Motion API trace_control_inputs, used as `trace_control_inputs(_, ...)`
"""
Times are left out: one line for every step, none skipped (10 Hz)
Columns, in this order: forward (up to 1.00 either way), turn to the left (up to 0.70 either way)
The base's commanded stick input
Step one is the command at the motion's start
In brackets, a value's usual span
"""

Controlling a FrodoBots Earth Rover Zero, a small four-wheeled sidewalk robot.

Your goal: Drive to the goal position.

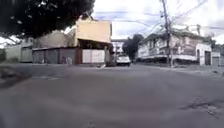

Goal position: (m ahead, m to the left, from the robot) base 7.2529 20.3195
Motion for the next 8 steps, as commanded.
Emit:
trace_control_inputs(1.00, 0.29)
trace_control_inputs(1.00, 0.07)
trace_control_inputs(1.00, 0.07)
trace_control_inputs(1.00, 0.07)
trace_control_inputs(1.00, 0.07)
trace_control_inputs(1.00, 0.07)
trace_control_inputs(1.00, 0.07)
trace_control_inputs(1.00, 0.07)
